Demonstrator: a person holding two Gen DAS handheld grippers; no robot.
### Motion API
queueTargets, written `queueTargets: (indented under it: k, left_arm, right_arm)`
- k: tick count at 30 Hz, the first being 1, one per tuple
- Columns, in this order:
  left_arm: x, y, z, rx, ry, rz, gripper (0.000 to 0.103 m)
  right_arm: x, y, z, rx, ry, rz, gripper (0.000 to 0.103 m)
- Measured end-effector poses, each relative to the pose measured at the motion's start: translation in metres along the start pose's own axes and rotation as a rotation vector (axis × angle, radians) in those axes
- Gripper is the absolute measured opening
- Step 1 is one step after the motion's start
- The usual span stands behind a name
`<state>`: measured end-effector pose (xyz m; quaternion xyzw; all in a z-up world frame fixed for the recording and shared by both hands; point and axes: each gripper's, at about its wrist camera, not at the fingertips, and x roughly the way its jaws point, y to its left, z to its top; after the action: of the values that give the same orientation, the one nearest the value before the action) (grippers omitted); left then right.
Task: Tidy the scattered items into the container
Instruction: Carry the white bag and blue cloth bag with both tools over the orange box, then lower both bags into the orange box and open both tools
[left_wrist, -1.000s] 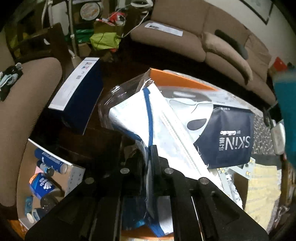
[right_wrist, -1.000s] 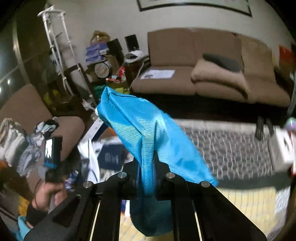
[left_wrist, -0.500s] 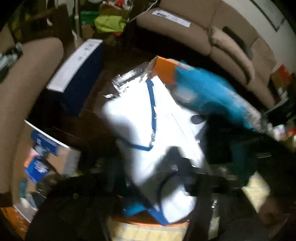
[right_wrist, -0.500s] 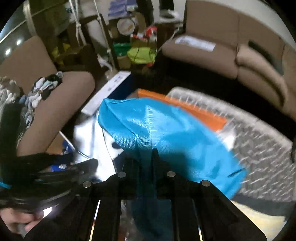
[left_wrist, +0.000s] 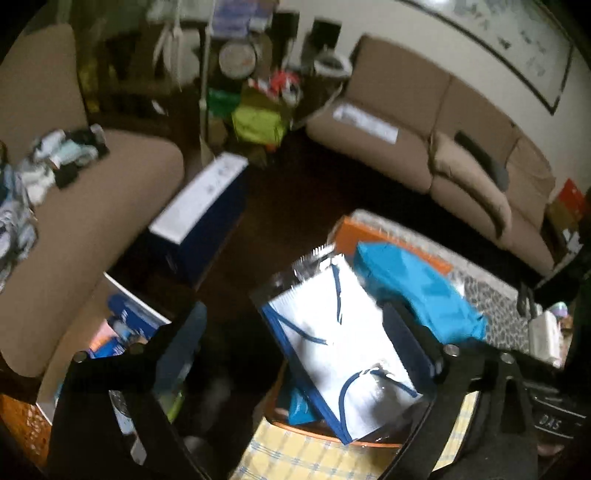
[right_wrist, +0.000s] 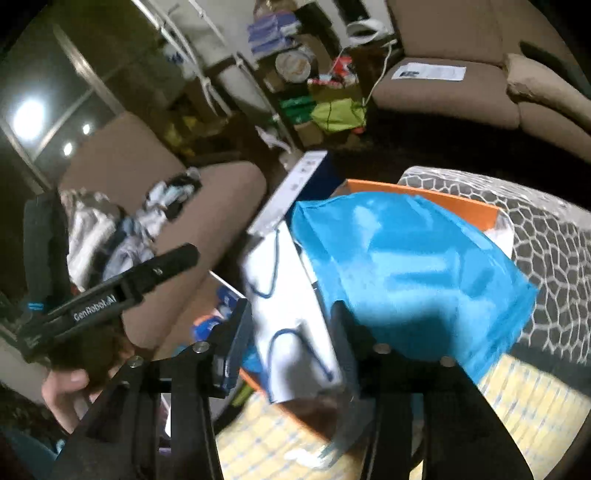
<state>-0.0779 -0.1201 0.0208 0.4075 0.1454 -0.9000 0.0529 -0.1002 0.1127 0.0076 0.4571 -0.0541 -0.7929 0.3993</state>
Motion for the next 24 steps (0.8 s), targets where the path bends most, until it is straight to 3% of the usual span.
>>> queueTargets:
  k: [3, 7, 9, 11, 13, 19, 24]
  left_arm:
    - [-0.021, -0.004, -0.005, 0.023, -0.026, -0.013, 0.102]
    - [-0.027, -0.022, -0.019, 0.114, 0.001, -0.023, 0.102]
    - [-0.034, -0.040, -0.027, 0.153, 0.029, -0.053, 0.102]
    - [-0.042, -0.053, -0.036, 0.193, 0.050, -0.098, 0.102]
    - [-0.054, -0.066, -0.048, 0.230, 0.045, -0.114, 0.102]
    - [-0.069, -0.083, -0.062, 0.277, 0.056, -0.077, 0.102]
    - [-0.070, -0.083, -0.062, 0.269, 0.077, -0.071, 0.102]
  right_arm:
    - [-0.024, 0.005, -0.015, 0.032, -0.043, -0.095, 0.048]
    - [-0.039, 0.012, -0.041, 0.088, -0.046, -0.337, 0.071]
    - [-0.049, 0.021, -0.059, 0.094, -0.052, -0.423, 0.072]
    - [-0.060, 0.026, -0.071, 0.101, -0.066, -0.468, 0.084]
    - [-0.074, 0.035, -0.081, 0.094, -0.106, -0.535, 0.087]
    - [-0.105, 0.047, -0.089, 0.116, -0.165, -0.659, 0.089]
    - [-0.111, 0.052, -0.084, 0.070, -0.154, -0.692, 0.089]
